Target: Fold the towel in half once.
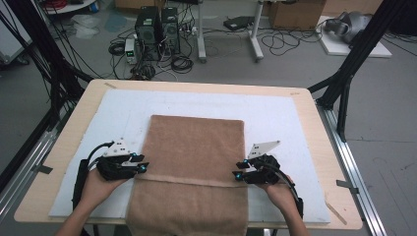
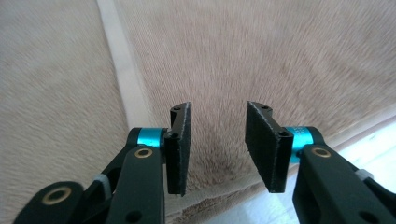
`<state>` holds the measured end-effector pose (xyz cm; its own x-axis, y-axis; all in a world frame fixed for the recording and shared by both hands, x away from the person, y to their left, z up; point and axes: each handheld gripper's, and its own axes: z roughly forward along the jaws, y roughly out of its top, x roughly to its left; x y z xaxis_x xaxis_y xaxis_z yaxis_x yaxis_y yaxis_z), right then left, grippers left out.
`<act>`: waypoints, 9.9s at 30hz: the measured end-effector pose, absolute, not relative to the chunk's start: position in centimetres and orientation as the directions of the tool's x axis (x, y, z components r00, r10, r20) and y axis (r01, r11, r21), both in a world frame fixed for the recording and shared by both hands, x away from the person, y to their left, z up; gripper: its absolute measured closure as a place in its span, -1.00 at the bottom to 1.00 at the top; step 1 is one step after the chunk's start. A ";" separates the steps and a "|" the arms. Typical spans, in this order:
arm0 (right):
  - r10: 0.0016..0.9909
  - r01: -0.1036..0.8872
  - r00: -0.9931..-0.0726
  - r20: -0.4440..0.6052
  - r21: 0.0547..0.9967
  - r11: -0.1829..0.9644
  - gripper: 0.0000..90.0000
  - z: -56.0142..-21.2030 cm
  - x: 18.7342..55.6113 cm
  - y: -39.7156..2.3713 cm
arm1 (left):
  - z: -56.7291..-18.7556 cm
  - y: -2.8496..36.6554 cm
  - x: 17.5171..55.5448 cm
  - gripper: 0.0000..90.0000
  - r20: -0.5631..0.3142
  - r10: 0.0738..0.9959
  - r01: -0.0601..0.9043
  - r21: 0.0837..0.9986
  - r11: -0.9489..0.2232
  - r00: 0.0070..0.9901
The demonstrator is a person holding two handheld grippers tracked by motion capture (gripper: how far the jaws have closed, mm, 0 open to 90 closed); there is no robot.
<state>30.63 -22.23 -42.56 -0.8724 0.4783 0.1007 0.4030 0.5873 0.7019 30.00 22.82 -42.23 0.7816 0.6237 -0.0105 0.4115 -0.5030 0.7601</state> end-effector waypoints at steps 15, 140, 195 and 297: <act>0.483 0.396 -0.873 0.070 0.680 0.617 0.84 -43.6 30.6 -21.6 | -43.5 21.3 30.3 0.87 0.059 0.594 0.390 0.701 -0.597 0.802; 0.601 0.521 -0.786 0.144 0.678 0.519 0.86 -43.8 38.7 -22.8 | -44.6 21.8 37.0 0.85 -0.114 0.788 0.540 0.785 -0.302 0.606; 0.606 0.454 -0.795 0.022 0.684 0.571 0.34 -42.9 35.4 -21.8 | -44.1 21.6 34.5 0.28 -0.038 0.671 0.456 0.761 -0.461 0.740; 0.431 0.339 -0.900 0.058 0.716 0.611 0.22 -43.2 27.4 -21.1 | -44.7 23.6 23.6 0.44 -0.044 0.603 0.390 0.799 -0.457 0.796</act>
